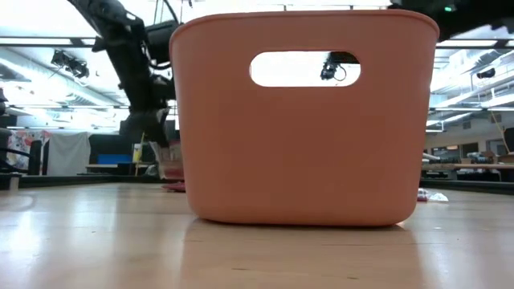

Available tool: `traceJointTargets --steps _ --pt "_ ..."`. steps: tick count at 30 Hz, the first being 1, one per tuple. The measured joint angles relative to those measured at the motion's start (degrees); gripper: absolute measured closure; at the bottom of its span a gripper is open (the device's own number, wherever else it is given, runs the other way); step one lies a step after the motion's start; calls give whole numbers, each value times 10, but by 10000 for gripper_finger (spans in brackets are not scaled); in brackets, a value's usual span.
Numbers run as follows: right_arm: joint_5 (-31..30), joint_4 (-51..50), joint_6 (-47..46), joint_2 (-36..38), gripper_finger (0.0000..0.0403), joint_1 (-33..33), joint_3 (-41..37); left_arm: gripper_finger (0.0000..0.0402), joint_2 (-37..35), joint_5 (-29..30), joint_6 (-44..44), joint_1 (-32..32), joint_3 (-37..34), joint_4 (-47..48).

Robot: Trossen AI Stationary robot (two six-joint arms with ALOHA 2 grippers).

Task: Sort popcorn bags into baskets
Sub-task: Put the red popcorn bag into the orange bin

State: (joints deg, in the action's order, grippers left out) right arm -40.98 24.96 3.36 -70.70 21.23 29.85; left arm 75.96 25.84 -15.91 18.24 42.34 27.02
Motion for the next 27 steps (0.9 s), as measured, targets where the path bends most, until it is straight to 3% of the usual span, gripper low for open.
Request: traceJointTargets --steps 13,27 --pt "44 -283 0 -107 278 -62 255 398 0 -18 63 -74 123 77" --pt "14 -316 134 -112 170 -102 300 398 0 -17 36 -188 222 75"
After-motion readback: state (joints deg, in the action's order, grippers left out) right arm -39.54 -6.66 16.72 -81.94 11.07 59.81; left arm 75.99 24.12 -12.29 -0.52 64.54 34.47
